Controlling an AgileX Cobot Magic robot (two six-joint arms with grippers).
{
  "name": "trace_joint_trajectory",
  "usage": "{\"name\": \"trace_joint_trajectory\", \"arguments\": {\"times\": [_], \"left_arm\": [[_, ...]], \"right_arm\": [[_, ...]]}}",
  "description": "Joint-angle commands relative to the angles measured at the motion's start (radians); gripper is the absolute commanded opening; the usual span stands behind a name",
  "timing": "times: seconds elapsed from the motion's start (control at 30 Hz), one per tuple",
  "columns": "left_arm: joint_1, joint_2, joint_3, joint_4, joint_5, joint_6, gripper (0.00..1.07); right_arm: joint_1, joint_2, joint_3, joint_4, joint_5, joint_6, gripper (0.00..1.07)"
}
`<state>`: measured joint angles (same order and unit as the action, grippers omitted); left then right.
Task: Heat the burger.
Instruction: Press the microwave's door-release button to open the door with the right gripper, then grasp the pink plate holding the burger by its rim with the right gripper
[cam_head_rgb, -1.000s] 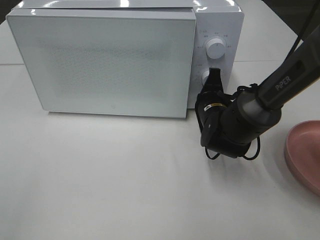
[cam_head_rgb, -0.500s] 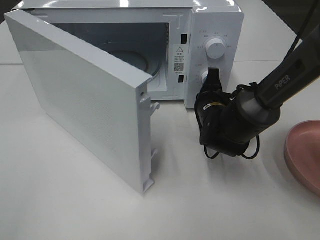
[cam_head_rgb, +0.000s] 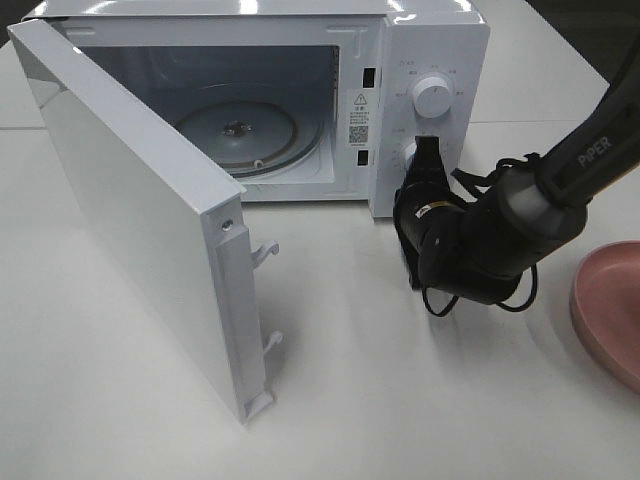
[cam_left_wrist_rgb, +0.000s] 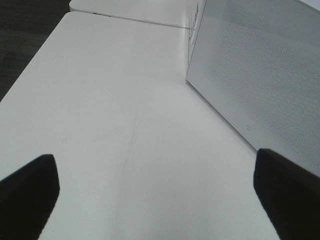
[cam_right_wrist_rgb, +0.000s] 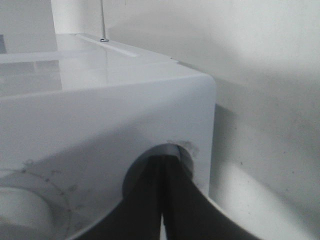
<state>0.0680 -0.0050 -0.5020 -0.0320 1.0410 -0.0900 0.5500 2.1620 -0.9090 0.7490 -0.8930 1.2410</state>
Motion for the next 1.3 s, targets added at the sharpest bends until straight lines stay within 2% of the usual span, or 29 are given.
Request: {"name": "trace_joint_trajectory", "arguments": {"times": [0.03, 0.3, 0.57, 0.63, 0.73, 0.77, 0.9, 1.0, 1.07, 1.17, 1.3], "left_arm": [[0.004, -0.022, 0.003, -0.004, -0.009, -0.001, 0.98], [0.004, -0.022, 0.003, -0.004, -0.009, -0.001, 0.98], [0.004, -0.022, 0.003, -0.004, -0.009, -0.001, 0.98], [0.004, -0.022, 0.003, -0.004, -0.009, -0.001, 0.98], [0.004, -0.022, 0.003, -0.004, -0.009, -0.001, 0.98], [0.004, -0.022, 0.003, -0.004, -0.009, -0.001, 0.98], [0.004, -0.022, 0.003, -0.004, -0.009, -0.001, 0.98], [0.004, -0.022, 0.003, -0.004, -0.009, -0.001, 0.98], [0.004, -0.022, 0.003, -0.004, -0.009, -0.001, 0.98], [0.004, -0.022, 0.003, -0.004, -0.009, -0.001, 0.98], [0.004, -0.022, 0.003, -0.004, -0.009, -0.001, 0.98]], "right_arm": [[-0.001, -0.038, 0.01, -0.043, 0.004, -0.027, 0.0], [0.006, -0.096, 0.071, -0.043, 0.102, -0.056, 0.0], [0.006, -0.2, 0.144, -0.042, 0.246, -0.192, 0.0], [0.006, -0.269, 0.174, -0.042, 0.334, -0.314, 0.0], [0.004, -0.291, 0.18, -0.042, 0.361, -0.357, 0.0], [0.002, -0.329, 0.182, -0.042, 0.441, -0.454, 0.0], [-0.012, -0.372, 0.181, -0.041, 0.534, -0.568, 0.0], [-0.038, -0.411, 0.181, -0.043, 0.637, -0.679, 0.0], [-0.083, -0.457, 0.18, -0.043, 0.771, -0.851, 0.01], [-0.095, -0.465, 0.18, -0.043, 0.798, -0.886, 0.01], [-0.159, -0.512, 0.178, -0.051, 0.937, -1.072, 0.02]]}}
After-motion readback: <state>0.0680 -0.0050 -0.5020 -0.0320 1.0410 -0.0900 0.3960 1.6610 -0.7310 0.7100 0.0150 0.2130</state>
